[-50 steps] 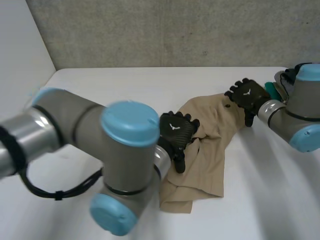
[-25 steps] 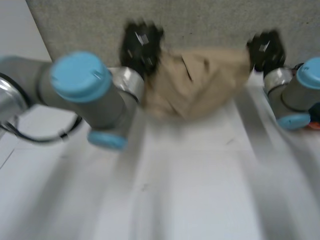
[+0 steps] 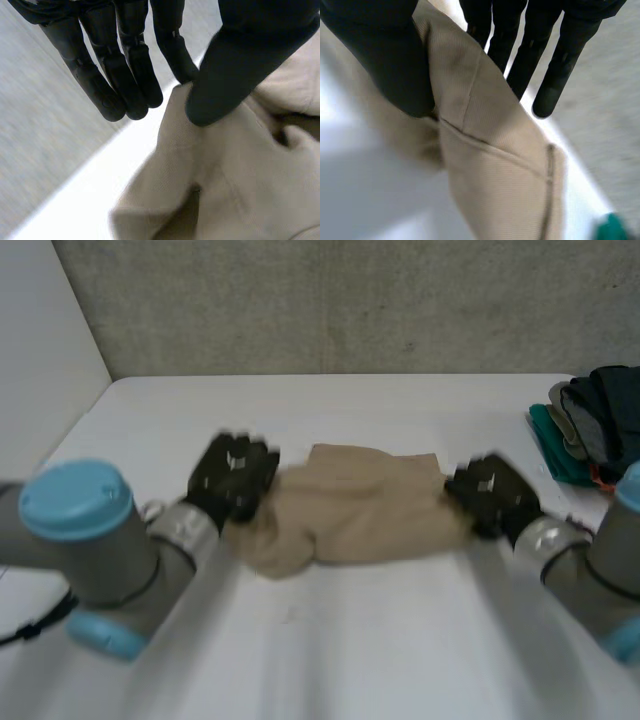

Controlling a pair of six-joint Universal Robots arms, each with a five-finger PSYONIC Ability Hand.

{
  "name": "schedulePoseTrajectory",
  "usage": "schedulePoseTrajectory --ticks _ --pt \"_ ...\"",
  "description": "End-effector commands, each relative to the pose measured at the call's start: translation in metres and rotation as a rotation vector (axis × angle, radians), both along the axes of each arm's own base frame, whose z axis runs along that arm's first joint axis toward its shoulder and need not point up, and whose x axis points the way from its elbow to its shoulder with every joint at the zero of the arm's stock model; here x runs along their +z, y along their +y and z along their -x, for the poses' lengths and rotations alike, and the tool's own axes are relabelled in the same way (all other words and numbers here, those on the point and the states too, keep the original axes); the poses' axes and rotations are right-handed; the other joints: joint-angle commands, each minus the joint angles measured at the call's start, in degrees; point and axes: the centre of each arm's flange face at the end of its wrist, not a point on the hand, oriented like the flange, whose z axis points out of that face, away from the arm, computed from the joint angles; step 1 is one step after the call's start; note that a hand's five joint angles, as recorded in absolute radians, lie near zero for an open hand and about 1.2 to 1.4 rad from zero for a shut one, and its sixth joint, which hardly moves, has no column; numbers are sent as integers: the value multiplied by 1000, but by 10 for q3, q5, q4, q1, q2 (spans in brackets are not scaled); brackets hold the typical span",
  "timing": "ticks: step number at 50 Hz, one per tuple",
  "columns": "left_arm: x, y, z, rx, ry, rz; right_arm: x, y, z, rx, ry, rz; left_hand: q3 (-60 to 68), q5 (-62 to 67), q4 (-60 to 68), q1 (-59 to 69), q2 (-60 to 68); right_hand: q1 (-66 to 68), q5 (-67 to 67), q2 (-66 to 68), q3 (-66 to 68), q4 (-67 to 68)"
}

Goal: Fold the laundry.

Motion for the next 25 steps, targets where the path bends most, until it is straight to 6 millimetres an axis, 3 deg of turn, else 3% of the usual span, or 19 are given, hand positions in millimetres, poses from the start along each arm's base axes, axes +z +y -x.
schedulePoseTrajectory --ticks 1,5,8,10,14,19,25 --pt "-8 38 -17 -30 -105 -80 15 24 8 31 114 -58 -141 -144 -141 -136 -134 -181 -186 -182 -186 -186" --pt "20 48 -21 -57 -139 -64 52 19 14 -21 62 -38 -312 -315 -312 -308 -305 -287 -292 -288 -292 -292" --pt "50 45 -21 -62 -120 -45 82 11 17 -63 -25 -35 -365 -368 -365 -360 -358 -327 -332 -328 -332 -332" --pt "71 35 -22 -44 -95 -41 103 3 21 -103 -106 -39 -385 -388 -385 -381 -378 -332 -337 -333 -337 -338" --pt "94 11 -19 -7 -26 -86 123 -13 29 -165 -228 -90 -412 -415 -412 -407 -405 -349 -354 -350 -354 -354" --pt "106 -28 -10 42 64 -196 121 -31 28 -211 -302 -226 -422 -425 -422 -418 -415 -369 -375 -370 -374 -375" --pt "95 -76 3 79 97 -341 97 -55 25 -279 -269 -406 -409 -412 -409 -404 -402 -369 -375 -370 -374 -375"
